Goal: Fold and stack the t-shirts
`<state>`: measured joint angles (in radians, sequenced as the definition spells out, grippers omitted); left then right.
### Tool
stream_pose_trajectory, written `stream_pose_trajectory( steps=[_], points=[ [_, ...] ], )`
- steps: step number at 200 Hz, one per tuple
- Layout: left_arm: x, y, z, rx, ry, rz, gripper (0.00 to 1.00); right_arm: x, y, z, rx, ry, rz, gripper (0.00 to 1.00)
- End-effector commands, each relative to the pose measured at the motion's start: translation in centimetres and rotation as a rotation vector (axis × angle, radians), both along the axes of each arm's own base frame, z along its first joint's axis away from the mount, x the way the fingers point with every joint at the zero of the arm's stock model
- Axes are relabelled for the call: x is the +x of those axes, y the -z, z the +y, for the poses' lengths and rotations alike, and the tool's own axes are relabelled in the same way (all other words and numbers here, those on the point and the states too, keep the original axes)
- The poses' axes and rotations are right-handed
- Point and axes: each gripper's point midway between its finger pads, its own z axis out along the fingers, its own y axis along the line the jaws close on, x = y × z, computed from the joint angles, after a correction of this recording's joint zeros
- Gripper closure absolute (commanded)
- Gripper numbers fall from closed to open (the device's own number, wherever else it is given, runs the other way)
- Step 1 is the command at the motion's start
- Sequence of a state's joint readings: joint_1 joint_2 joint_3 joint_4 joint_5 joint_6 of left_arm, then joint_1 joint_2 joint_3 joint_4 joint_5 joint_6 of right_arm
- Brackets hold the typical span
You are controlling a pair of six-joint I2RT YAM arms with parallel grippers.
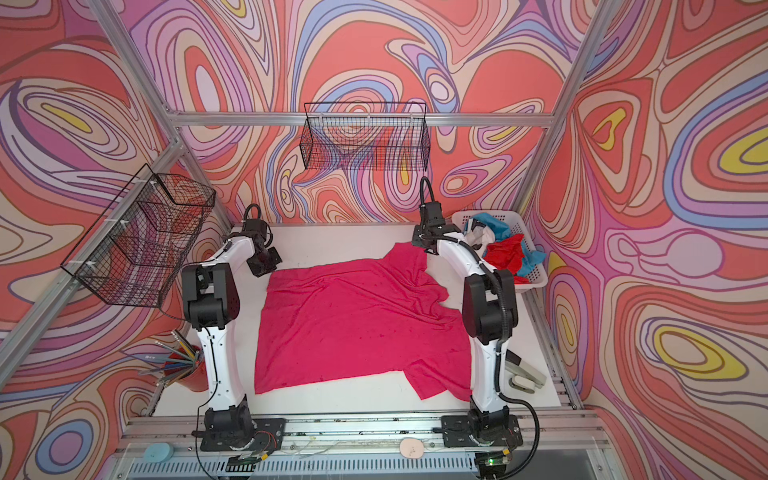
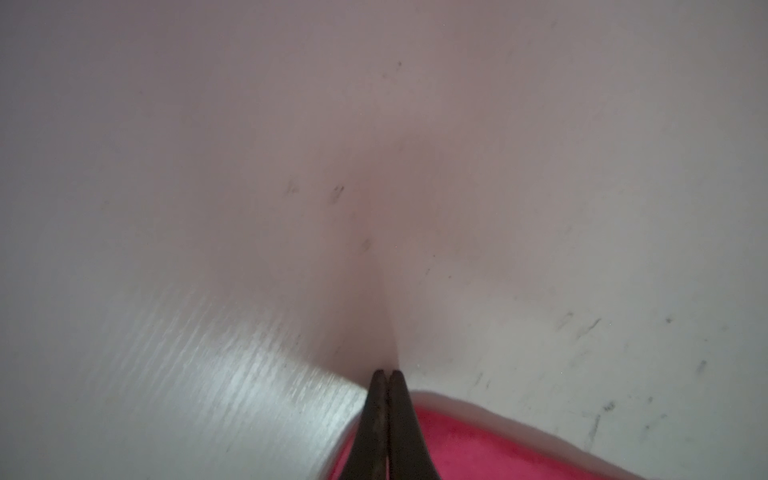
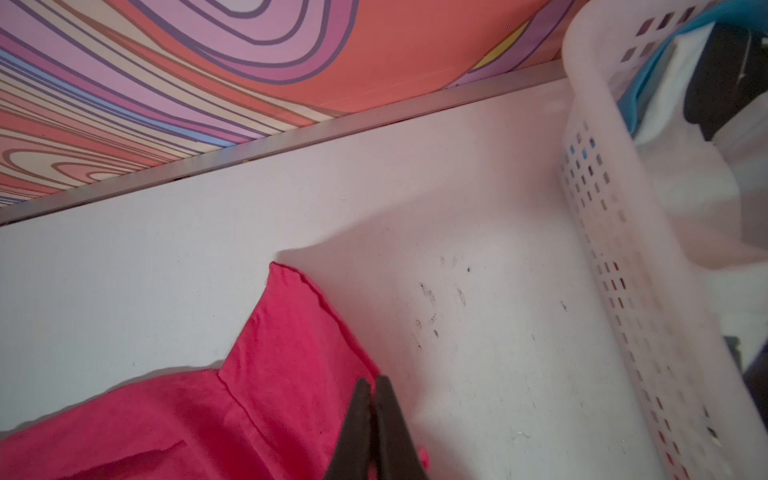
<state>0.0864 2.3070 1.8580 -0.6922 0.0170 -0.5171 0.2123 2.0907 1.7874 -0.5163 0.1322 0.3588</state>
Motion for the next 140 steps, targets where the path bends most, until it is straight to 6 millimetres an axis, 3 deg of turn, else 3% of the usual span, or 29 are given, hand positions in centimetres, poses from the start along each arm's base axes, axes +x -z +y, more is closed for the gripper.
stream_pose_trajectory(
  steps=[1, 79, 103, 140],
  points=[
    [-0.9, 0.2, -0.6, -0.057, -0.02, 0.008, 1.0, 0.0, -1.4, 0.1, -0.012, -0.01, -0.03, 1.0],
    [5.5, -9.7, -1.3, -0.126, -0.033, -0.317, 1.0, 6.0, -4.8, -1.8, -0.08, -0.004, -0.151, 1.0],
    [6.3, -11.2, -1.4, -0.139, -0.035, -0.369, 1.0, 6.9, -5.3, -2.1, -0.091, 0.0, -0.169, 1.0],
    [6.7, -13.0, -2.0, -0.177, -0.034, -0.439, 1.0, 6.8, -5.6, -2.1, -0.092, -0.01, -0.181, 1.0]
  ],
)
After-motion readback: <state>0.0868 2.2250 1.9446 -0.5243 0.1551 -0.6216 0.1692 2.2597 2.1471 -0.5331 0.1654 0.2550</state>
